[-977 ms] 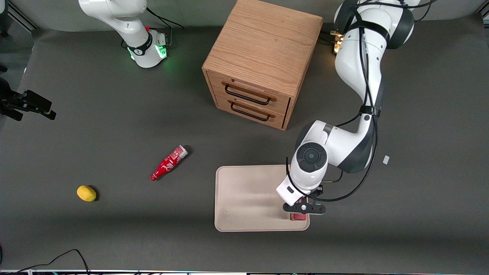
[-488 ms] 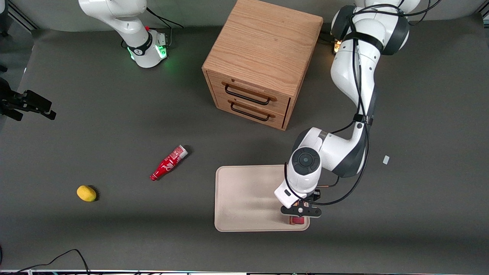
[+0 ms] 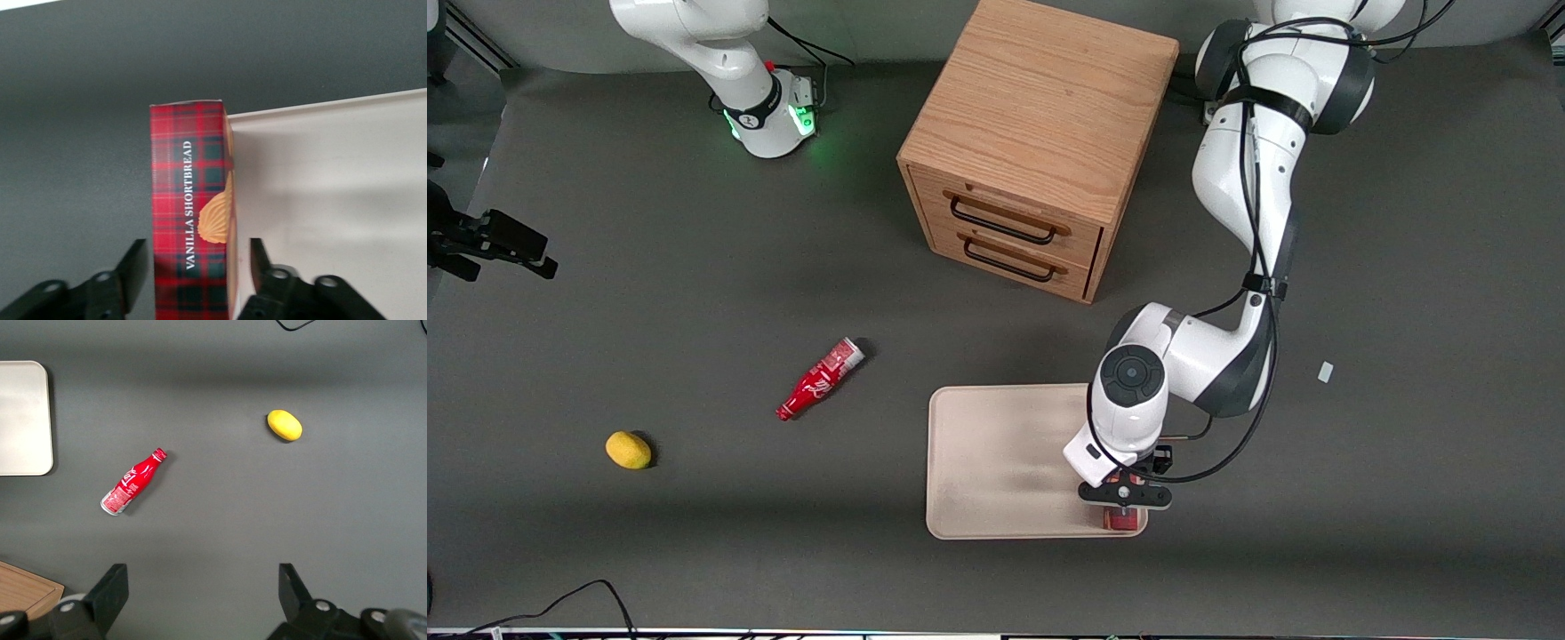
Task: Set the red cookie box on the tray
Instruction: 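Lower the box onto the tray near its rim, then open the left gripper, releasing the box lying on the tray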
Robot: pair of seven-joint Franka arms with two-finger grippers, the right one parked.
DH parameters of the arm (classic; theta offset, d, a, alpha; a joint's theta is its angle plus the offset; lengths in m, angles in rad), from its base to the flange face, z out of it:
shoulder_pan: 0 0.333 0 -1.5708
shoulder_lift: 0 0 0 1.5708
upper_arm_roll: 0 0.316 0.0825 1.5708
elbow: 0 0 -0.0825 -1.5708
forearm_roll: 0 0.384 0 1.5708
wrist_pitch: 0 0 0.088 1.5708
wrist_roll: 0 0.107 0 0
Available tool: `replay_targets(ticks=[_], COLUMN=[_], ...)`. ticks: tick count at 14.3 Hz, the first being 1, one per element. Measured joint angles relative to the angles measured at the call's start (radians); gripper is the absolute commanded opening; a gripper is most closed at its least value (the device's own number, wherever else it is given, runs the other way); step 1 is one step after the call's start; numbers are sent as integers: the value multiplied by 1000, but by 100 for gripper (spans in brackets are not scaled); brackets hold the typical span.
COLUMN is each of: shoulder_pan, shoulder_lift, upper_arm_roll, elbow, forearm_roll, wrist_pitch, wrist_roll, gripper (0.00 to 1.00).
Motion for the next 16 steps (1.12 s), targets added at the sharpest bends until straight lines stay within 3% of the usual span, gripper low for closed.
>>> replay_targets(ticks=[8, 11, 16], shoulder_pan=[-1, -1, 69], shoulder_lift=[-1, -32, -282], upper_arm_roll=[0, -3, 12], elbow=[6, 56, 77], forearm_roll=[10, 8, -84], wrist_pitch=[-7, -186, -502], wrist_roll=[-3, 10, 219], gripper=[100, 100, 100])
